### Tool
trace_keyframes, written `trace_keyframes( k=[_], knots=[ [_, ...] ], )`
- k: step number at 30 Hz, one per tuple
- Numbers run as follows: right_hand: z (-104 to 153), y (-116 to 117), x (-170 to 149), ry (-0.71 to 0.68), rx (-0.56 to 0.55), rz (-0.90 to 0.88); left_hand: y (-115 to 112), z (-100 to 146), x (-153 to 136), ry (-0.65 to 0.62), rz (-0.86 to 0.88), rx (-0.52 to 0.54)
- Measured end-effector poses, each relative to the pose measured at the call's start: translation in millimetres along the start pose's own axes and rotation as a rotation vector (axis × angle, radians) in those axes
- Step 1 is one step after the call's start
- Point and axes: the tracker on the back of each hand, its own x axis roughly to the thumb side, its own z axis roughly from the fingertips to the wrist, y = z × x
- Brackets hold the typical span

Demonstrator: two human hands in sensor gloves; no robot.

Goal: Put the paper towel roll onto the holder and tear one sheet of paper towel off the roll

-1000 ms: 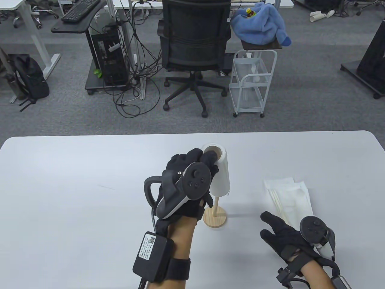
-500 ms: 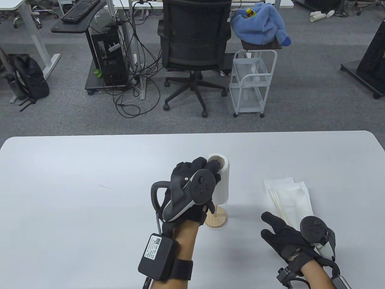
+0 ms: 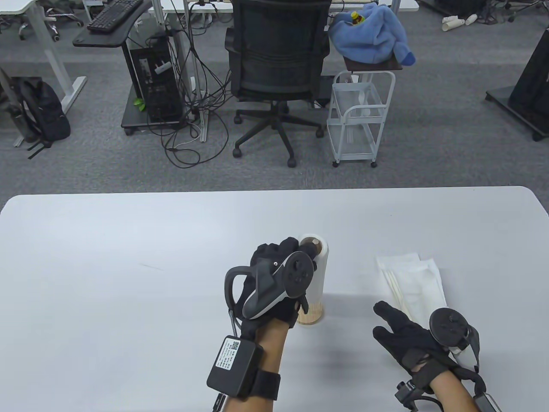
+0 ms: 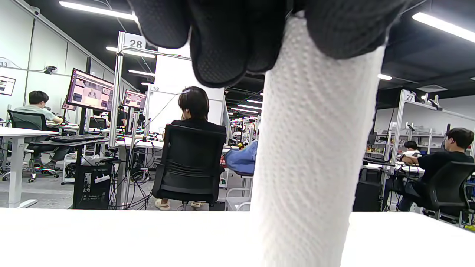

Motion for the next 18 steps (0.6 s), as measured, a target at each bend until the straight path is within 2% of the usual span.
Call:
trace_keyframes(
  k=[16, 18],
  knots=[
    [-1, 3, 1, -0.019, 0.029, 0.007, -32, -5, -4, -0.020, -0.058, -0.076],
    [-2, 4, 5, -0.054, 0.014, 0.025, -36, -3, -7, -0.026, -0.016, -0.024]
  ],
)
